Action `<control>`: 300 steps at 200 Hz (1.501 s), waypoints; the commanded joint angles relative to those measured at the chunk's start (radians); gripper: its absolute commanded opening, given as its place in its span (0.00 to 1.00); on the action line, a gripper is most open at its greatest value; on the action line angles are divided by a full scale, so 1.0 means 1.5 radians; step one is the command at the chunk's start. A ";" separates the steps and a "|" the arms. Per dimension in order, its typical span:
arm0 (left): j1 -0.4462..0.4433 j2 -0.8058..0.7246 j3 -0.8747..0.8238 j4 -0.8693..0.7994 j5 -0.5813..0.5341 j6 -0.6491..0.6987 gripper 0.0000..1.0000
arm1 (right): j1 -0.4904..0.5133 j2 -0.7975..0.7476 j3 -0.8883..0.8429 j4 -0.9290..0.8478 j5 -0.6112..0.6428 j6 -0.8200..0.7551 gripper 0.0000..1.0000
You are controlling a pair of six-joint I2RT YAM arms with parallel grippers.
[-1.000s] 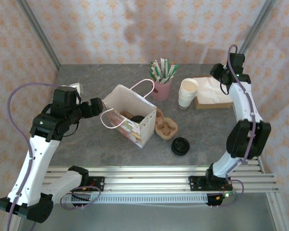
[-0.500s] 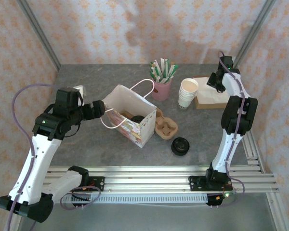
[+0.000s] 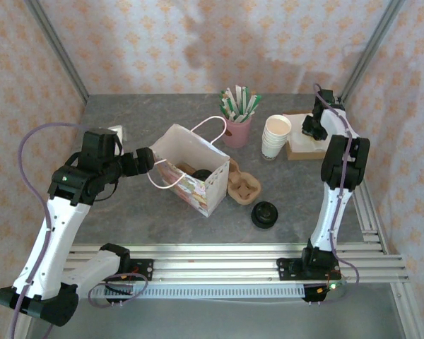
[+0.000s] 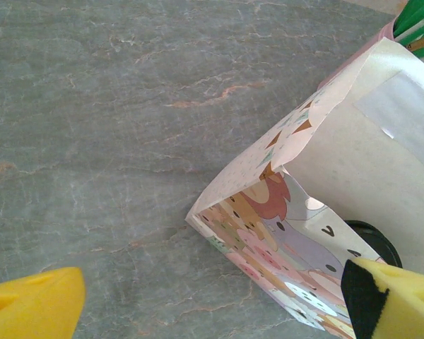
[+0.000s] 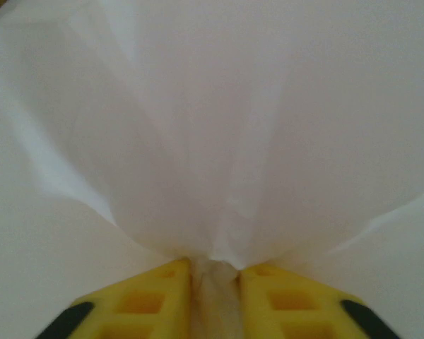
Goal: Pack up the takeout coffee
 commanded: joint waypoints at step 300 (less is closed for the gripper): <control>-0.003 0.020 -0.012 0.050 0.046 -0.043 0.95 | 0.582 -0.666 -0.338 0.587 -0.205 0.318 0.00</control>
